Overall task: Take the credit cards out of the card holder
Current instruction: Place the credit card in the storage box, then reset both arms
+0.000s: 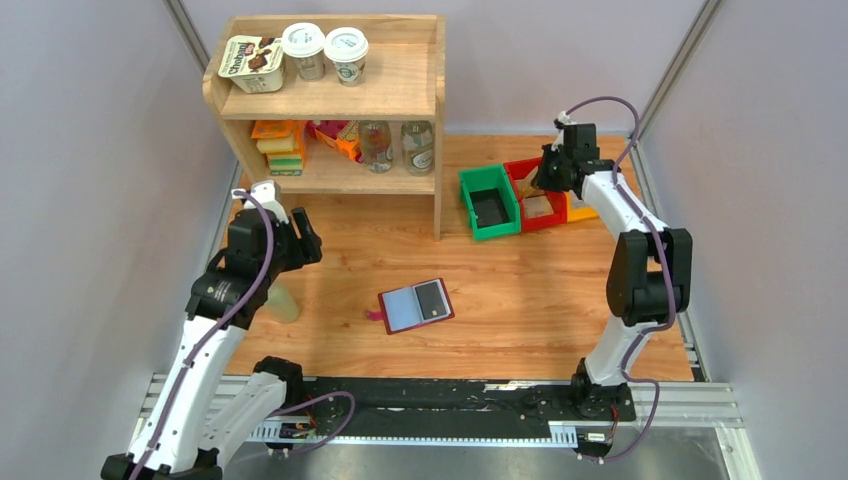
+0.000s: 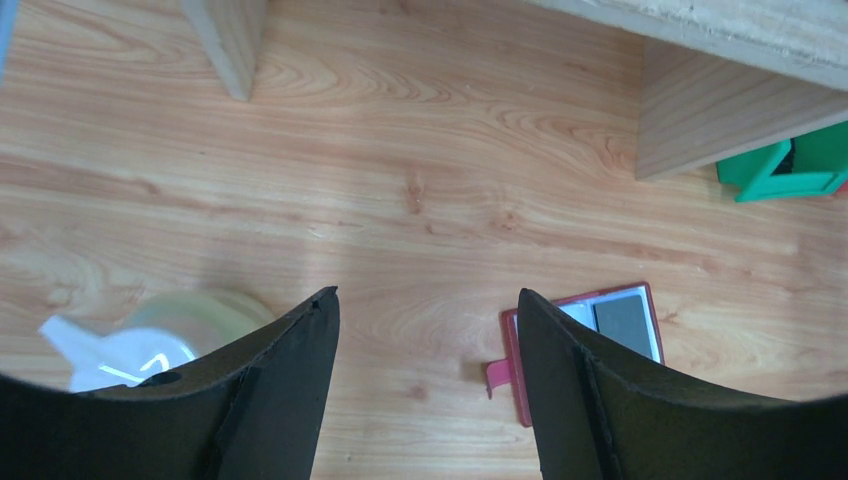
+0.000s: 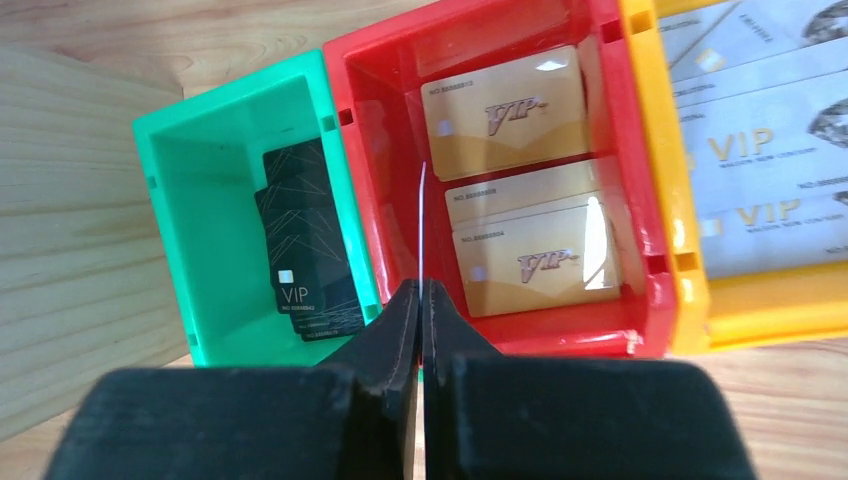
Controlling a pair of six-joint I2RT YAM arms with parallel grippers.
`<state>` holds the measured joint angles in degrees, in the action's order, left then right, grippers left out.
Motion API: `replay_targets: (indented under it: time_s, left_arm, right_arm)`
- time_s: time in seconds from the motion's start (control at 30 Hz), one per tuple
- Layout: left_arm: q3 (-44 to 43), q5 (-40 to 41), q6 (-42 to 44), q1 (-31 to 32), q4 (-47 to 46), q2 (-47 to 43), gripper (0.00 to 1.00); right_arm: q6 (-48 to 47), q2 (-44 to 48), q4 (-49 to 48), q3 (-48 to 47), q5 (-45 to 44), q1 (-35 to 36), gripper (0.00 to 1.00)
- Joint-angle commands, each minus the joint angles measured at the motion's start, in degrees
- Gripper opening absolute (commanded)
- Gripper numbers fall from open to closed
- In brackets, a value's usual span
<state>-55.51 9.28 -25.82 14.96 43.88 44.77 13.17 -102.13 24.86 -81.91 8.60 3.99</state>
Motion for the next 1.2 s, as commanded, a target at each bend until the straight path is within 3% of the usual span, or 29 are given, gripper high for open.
replay_targets:
  time_s: [0.0,0.1,0.17,0.47,0.67,0.93,1.17]
  left_arm:
    - [-3.64,5.13,-0.19,-0.2,3.84,-2.93,0.73]
    - [-4.34,6.45,0.68,-0.28,4.72,-5.04,0.74]
    - [-5.31,7.68,0.95,-0.2,5.86,-5.92,0.74]
    - [-8.65,13.39,2.09,-0.2,10.61,-12.07,0.75]
    - [-10.23,19.63,3.32,-0.28,11.32,-17.69,0.76]
    - [-9.89,27.72,4.9,-0.2,7.89,-23.41,0.77]
    - [-7.25,30.01,7.45,-0.2,3.67,-27.11,0.77]
  right_arm:
    - [2.21,-2.98,0.88,-3.34,2.48,-1.61,0.09]
    - [4.49,-4.83,5.26,-5.09,-1.82,-3.46,0.48]
    - [4.94,-4.05,8.96,-6.33,-5.68,-5.46,0.64]
    - [3.79,17.9,11.87,0.07,-23.97,-5.48,0.98]
    - [1.95,38.02,11.53,6.22,-29.34,-5.48,1.0]
    - [-2.97,67.72,2.74,19.67,-30.4,-5.48,1.0]
    - [-5.17,82.78,-0.78,27.76,-28.99,-5.48,1.0]
